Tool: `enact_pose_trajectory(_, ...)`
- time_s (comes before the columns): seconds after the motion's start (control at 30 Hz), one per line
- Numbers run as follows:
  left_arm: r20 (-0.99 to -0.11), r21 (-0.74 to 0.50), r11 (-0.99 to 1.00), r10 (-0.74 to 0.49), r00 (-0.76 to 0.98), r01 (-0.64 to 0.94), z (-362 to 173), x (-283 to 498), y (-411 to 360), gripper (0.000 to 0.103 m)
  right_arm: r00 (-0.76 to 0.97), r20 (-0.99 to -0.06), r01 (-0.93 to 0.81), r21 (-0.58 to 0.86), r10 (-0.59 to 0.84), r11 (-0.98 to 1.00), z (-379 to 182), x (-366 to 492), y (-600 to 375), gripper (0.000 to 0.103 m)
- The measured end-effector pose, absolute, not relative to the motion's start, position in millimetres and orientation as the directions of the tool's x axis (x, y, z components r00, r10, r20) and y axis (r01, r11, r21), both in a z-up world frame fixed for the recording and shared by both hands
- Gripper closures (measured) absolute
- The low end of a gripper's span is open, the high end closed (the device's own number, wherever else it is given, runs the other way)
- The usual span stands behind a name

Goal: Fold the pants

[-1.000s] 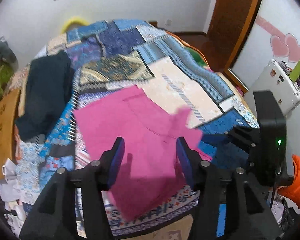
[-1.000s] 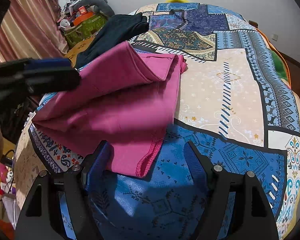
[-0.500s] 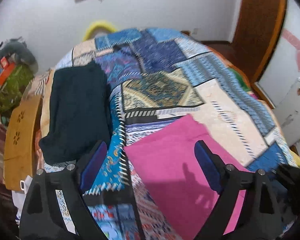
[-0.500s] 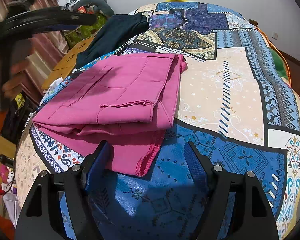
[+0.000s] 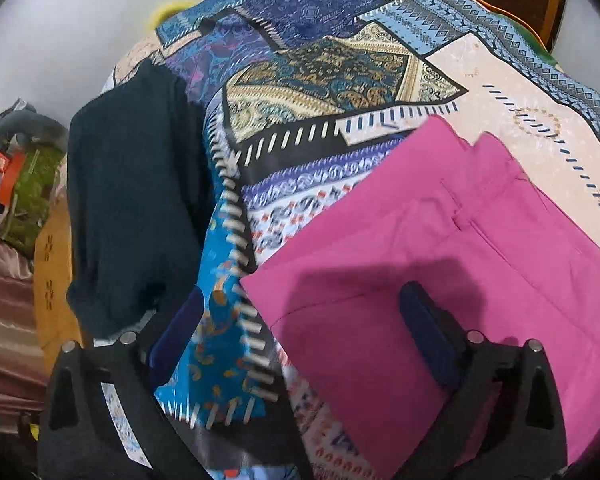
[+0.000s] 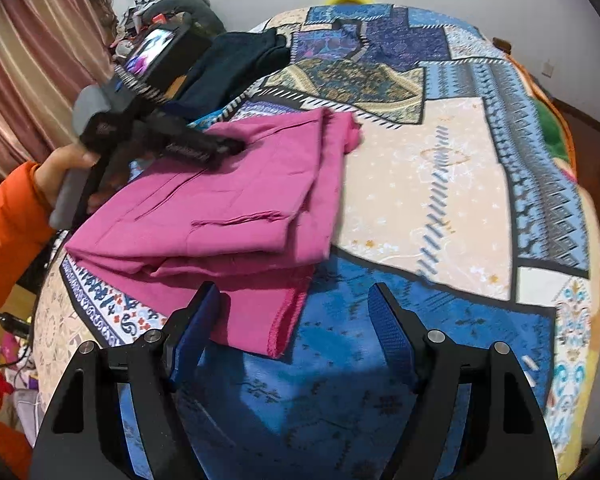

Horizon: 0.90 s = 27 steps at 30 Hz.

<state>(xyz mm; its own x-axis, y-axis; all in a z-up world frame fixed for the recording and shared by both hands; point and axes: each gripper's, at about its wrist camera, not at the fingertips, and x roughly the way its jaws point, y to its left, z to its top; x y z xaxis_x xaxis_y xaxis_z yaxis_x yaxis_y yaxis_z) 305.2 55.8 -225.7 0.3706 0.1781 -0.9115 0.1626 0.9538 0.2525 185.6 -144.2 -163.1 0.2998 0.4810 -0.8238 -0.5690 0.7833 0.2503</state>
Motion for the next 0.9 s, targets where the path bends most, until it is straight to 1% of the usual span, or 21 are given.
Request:
enact_pose_trajectory(0.1, -0.927, 0.214, 0.969, 0.16, 0.341, 0.127, -222, 292, 70, 0.003, 0.326, -0.82, -0.559, 0.235, 0.471, 0.795, -156, 189, -152, 0.03)
enact_pose_trajectory(0.23, -0.918, 0.235, 0.966, 0.185, 0.35, 0.107, -210, 262, 78, 0.003, 0.39, -0.795, -0.544, 0.208, 0.464, 0.813, -137, 189, -162, 0.03)
enact_pose_trajectory(0.3, -0.915, 0.235, 0.968, 0.188, 0.356, 0.092, -205, 247, 79, 0.003, 0.41, -0.777, -0.539, 0.216, 0.477, 0.814, -127, 187, -165, 0.03)
enact_pose_trajectory(0.5, -0.917, 0.166, 0.986, 0.142, 0.373, 0.033, -185, 192, 87, 0.003, 0.385, -0.756, -0.567, 0.258, 0.529, 0.782, -120, 181, -153, 0.03)
enact_pose_trajectory(0.6, -0.917, 0.112, 0.994, 0.104, 0.384, -0.001, -178, 173, 89, 0.003, 0.356, -0.774, -0.585, 0.252, 0.523, 0.771, -130, 176, -138, 0.03)
enact_pose_trajectory(0.8, -0.915, -0.093, 0.992, -0.053, 0.401, -0.08, -170, 140, 97, 0.003, 0.299, -0.792, -0.6, 0.278, 0.533, 0.75, -145, 161, -125, 0.03)
enact_pose_trajectory(0.9, -0.907, -0.141, 0.987, -0.099, 0.408, -0.074, -168, 130, 96, 0.003, 0.295, -0.802, -0.604, 0.264, 0.518, 0.752, -149, 160, -126, 0.03)
